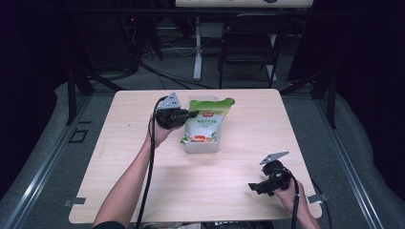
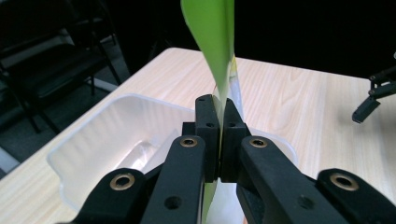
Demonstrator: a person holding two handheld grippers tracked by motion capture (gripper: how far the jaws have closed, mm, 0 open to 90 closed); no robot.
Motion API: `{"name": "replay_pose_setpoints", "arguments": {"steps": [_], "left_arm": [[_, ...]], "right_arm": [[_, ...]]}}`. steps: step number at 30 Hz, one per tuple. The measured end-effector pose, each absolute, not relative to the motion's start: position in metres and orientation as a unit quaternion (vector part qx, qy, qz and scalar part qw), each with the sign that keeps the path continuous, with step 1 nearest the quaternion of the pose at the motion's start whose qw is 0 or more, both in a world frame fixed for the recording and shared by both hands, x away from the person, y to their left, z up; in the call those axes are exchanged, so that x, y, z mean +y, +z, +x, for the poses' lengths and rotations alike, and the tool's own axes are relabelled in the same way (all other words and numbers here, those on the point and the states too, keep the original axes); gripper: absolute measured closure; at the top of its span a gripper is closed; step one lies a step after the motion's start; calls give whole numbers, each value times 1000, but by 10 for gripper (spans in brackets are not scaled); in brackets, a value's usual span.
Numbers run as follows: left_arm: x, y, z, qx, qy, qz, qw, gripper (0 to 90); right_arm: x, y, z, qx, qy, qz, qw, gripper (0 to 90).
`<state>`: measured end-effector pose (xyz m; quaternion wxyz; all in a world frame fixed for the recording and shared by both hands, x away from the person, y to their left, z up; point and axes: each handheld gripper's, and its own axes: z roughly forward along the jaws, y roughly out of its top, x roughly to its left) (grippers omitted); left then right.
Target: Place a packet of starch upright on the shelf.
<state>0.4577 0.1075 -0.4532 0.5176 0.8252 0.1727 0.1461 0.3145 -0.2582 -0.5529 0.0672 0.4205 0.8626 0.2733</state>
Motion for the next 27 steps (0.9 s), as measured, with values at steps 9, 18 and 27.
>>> {"name": "replay_pose_setpoints", "arguments": {"steps": [9,18,27], "left_arm": [[107,-458,457,194,121,837,498,874],[112,-457,461,224,104,845,473,770],[116,-461,464,249,113,841,467,857]], "right_arm": [[-258,-553,314,862,275,421,65,133],[-257,-553,314,862,273,422,67,133],[-257,-554,314,862,273,421,66,133]]}}
